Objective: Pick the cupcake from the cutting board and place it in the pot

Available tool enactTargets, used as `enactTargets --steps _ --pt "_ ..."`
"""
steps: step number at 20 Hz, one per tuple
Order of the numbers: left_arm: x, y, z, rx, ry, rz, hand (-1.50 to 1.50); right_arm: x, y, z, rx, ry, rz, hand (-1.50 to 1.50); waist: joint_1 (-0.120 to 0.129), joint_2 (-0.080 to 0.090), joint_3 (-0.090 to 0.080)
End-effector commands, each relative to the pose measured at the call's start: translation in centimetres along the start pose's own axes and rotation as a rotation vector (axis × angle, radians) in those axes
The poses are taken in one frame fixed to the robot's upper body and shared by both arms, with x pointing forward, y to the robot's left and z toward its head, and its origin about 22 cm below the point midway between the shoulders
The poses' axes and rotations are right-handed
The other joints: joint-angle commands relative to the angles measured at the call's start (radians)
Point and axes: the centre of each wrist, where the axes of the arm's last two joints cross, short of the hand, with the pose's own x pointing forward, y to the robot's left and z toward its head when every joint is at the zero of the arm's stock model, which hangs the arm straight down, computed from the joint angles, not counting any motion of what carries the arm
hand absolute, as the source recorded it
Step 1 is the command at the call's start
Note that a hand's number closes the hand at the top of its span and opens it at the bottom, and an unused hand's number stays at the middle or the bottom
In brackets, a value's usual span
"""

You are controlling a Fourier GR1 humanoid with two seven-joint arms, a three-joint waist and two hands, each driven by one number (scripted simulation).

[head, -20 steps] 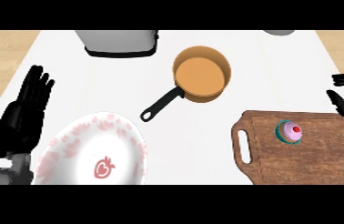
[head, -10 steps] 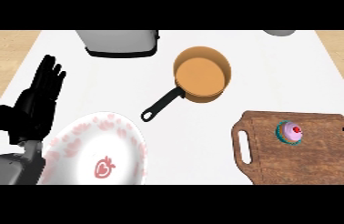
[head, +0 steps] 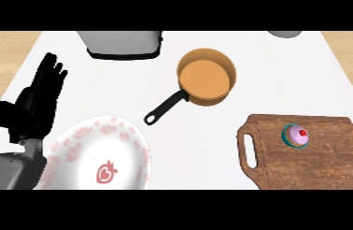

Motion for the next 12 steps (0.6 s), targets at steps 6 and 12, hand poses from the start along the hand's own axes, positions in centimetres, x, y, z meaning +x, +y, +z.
enactTargets --steps 6,12 --pt "0.4 -0.5 -0.7 0.0 0.017 0.011 0.0 5.7 4.9 -4.0 0.305 0.162 0.183 -1.5 -0.012 -0.002 0.001" --pt "0.8 -0.3 -0.4 0.016 -0.007 0.022 0.0 5.2 7.7 -3.7 0.304 0.202 0.154 -1.5 -0.004 0.0 0.003"
